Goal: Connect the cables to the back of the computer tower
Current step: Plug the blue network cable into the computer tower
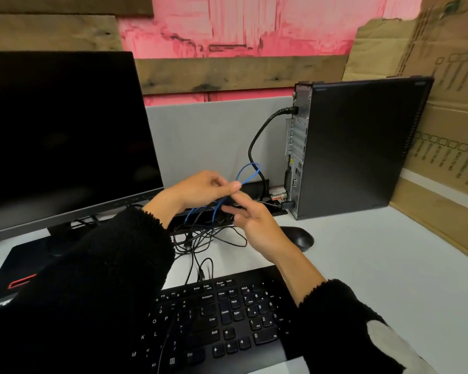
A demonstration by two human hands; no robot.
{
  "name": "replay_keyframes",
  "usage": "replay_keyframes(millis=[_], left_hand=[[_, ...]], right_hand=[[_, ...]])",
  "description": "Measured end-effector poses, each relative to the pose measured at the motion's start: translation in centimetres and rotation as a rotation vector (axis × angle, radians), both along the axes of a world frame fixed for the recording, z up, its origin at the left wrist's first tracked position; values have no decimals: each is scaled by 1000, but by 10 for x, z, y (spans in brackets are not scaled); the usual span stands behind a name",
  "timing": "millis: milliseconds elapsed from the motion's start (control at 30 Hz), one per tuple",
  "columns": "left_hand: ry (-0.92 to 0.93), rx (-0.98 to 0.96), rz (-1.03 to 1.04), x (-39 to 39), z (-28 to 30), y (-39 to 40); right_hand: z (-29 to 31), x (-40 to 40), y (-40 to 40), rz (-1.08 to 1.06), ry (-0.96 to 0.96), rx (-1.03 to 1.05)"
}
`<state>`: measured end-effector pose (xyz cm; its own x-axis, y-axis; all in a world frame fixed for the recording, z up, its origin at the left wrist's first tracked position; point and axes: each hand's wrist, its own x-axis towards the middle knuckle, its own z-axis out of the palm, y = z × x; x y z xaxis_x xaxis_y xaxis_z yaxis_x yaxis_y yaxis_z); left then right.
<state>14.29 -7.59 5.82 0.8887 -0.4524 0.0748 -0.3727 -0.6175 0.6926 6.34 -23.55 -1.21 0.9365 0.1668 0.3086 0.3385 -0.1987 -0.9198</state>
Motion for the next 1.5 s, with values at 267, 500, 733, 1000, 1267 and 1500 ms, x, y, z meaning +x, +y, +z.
replay_keyframes(millis=[267, 500, 733, 1000, 1267, 1500], left_hand=[[33, -235, -48, -11, 2, -2], [180, -553, -10, -13, 20, -13], [-165, -235, 425, -12, 0, -16], [-533, 269, 54, -21, -2, -43], [-288, -171, -12, -4, -15, -69], [-329, -219, 64, 18, -15, -95]], right_hand=[[6, -1, -13, -70, -85, 274], [4, -2, -3, -220, -22, 294], [6, 3, -27, -477, -98, 232], [39, 17, -54, -526, -119, -82], [75, 26, -87, -476, -135, -482], [135, 45, -111, -572, -429, -848]])
